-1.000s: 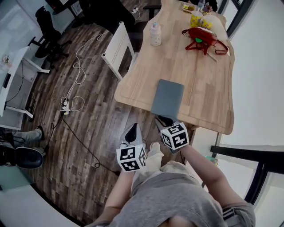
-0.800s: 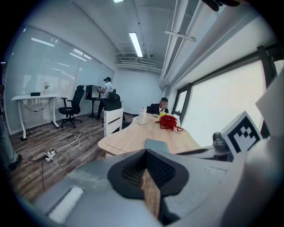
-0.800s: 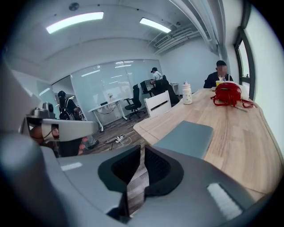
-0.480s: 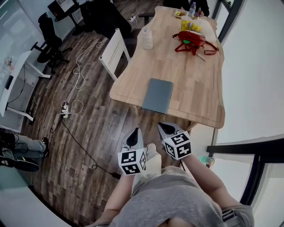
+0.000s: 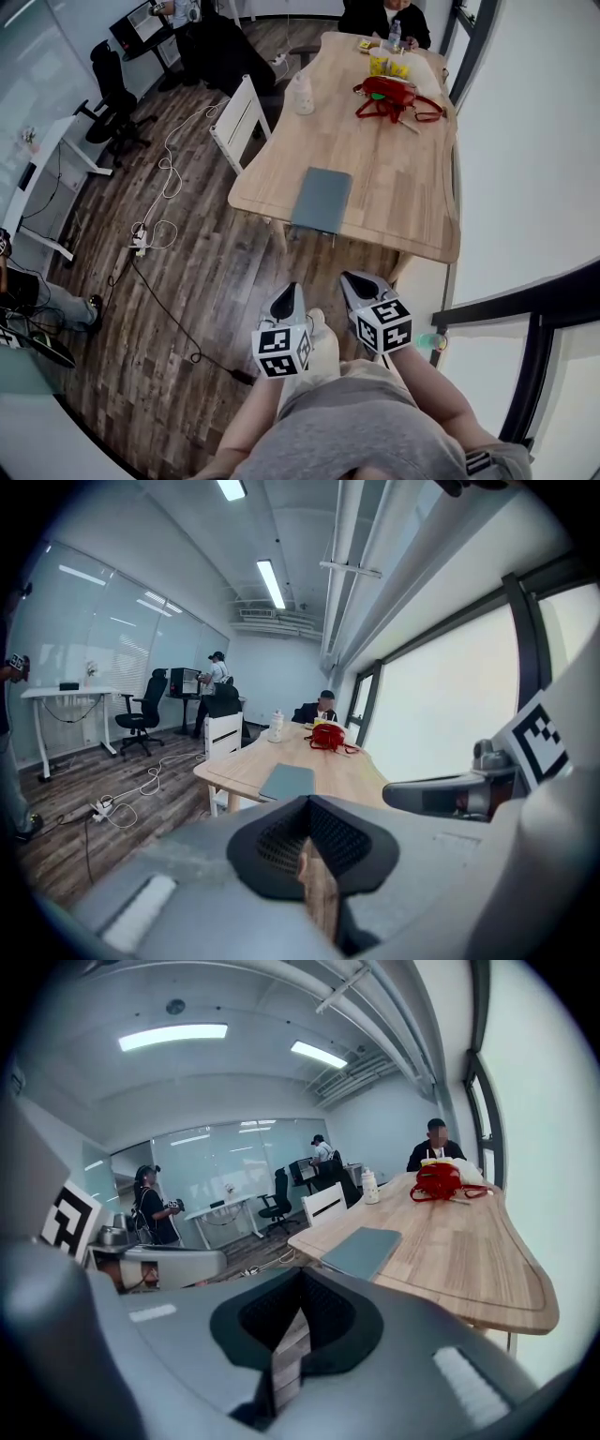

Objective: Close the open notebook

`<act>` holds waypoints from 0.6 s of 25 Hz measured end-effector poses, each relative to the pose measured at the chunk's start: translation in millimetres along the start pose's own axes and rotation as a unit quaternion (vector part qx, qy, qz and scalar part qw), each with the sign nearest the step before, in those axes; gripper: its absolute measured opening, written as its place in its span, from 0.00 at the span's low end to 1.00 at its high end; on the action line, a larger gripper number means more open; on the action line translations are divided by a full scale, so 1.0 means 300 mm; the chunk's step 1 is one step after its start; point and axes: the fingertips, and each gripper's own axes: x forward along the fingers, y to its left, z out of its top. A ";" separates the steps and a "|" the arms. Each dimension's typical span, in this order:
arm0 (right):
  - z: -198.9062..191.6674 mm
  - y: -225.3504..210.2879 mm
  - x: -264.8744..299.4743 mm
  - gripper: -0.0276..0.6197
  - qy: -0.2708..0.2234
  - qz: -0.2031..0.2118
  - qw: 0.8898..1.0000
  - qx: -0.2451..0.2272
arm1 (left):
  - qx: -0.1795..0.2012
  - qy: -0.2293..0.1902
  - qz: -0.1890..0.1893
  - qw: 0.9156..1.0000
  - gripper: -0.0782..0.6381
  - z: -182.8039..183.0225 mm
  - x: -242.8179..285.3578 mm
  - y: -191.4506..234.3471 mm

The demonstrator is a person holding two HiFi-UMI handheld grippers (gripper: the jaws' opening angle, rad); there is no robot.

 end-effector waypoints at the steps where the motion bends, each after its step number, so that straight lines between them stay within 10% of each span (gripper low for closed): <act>1: -0.001 0.001 -0.028 0.05 -0.009 -0.004 1.000 0.002 | 0.002 -0.002 -0.002 1.000 0.12 -0.004 -0.018 -0.015; 15: -0.081 0.044 -0.322 0.05 -0.052 -0.025 0.998 0.013 | 0.022 -0.010 -0.029 0.999 0.12 -0.112 -0.211 -0.189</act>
